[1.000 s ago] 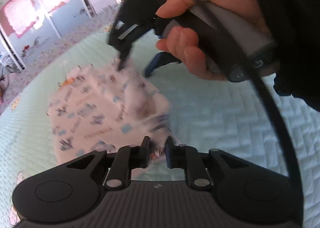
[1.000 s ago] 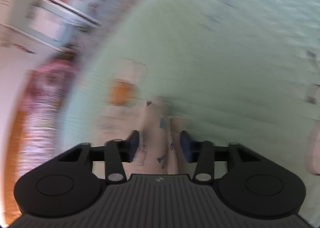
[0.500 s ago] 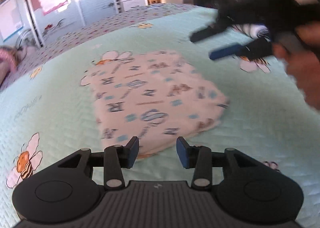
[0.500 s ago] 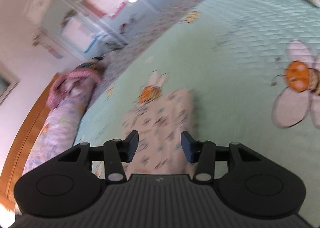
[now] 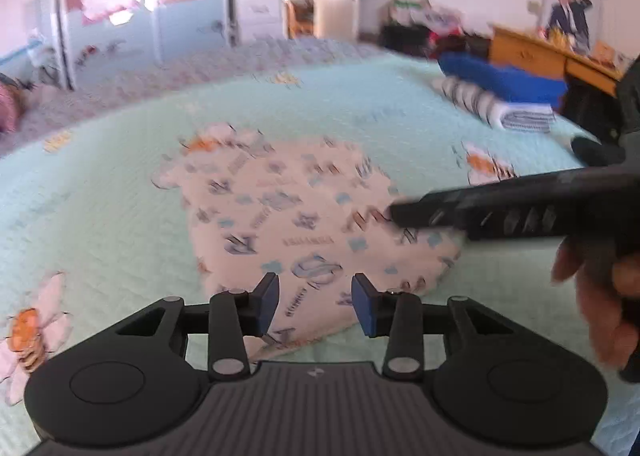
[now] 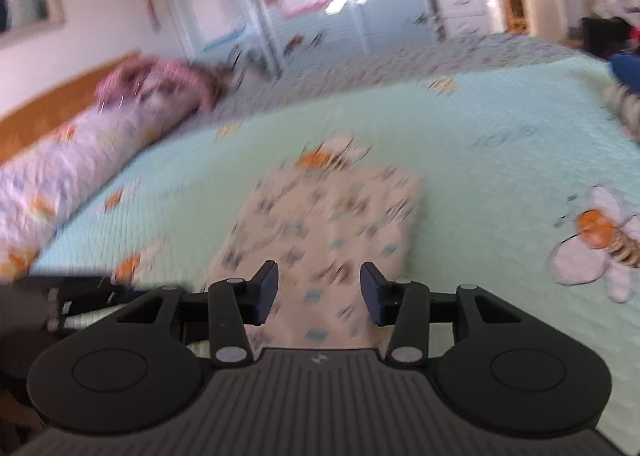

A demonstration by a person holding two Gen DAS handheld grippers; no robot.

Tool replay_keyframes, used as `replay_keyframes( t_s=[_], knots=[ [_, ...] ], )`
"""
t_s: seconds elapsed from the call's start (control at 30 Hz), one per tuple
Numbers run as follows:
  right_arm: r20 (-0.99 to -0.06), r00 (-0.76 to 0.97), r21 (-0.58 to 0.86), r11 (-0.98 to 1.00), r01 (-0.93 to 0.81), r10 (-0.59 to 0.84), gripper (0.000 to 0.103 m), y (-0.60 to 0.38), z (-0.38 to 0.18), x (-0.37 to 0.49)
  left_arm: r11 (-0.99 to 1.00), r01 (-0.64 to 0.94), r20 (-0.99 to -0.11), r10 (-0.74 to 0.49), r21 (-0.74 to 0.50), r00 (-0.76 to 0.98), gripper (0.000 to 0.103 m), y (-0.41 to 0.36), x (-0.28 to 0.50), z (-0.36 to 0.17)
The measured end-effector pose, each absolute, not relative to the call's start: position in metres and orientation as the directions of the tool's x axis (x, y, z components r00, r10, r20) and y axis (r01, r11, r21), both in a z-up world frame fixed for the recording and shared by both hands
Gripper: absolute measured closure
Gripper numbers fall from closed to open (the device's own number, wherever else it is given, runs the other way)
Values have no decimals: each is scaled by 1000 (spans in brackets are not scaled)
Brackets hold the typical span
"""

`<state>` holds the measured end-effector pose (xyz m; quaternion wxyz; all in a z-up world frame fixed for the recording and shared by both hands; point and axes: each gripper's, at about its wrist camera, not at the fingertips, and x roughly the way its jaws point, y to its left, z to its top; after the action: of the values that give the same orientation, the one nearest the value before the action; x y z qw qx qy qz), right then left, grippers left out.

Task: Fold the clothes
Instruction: 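Pat the folded letter-print cloth flat with both open grippers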

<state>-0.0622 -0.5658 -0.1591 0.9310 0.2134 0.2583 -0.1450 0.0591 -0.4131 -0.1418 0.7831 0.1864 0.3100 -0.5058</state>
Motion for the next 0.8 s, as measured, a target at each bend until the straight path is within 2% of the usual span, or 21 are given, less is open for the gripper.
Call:
replay_keyframes(
  t_s=[0.07,0.1,0.2,0.23,0.27,0.33,0.37,0.47,0.53,0.67,0.73,0.8],
  knots=[
    [-607,790,345,868,357,-83,56,-566,-176,-52,449,892,-729,-628,-51,274,63,-416,71,-159],
    [-634,770,347,865,363,-69,56,-565,-183,-53,466,882,-727,-628,-66,277,66,-409,74,-159],
    [-583,808,360,862,356,-90,54,-560,-171,-71,483,870,-688,-664,-98,291,66,-395,77,-147],
    [-553,827,366,864,346,-97,47,-559,-163,-75,482,871,-667,-680,-92,305,66,-397,77,-142],
    [-524,845,369,865,339,-108,35,-558,-155,-79,475,876,-647,-694,-82,315,66,-399,78,-138],
    [-487,858,345,866,361,-163,23,-566,-146,-71,462,885,-637,-699,-57,325,63,-411,82,-136],
    [-479,858,336,864,375,-185,22,-572,-145,-65,462,886,-652,-686,-47,323,62,-418,86,-140],
    [-559,815,364,840,404,-150,23,-593,-165,-46,511,859,-729,-592,-11,343,62,-425,98,-157],
    [-620,777,380,822,424,-114,25,-599,-180,-39,539,840,-715,-610,-58,342,62,-409,103,-155],
    [-512,840,421,799,430,-182,25,-593,-162,-70,556,826,-662,-655,-94,365,63,-401,110,-146],
    [-493,846,449,773,449,-205,25,-598,-160,-74,556,822,-650,-670,-119,359,63,-407,117,-146],
    [-514,839,469,760,450,-180,25,-601,-168,-73,559,820,-661,-663,-123,353,63,-408,117,-150]
  ],
)
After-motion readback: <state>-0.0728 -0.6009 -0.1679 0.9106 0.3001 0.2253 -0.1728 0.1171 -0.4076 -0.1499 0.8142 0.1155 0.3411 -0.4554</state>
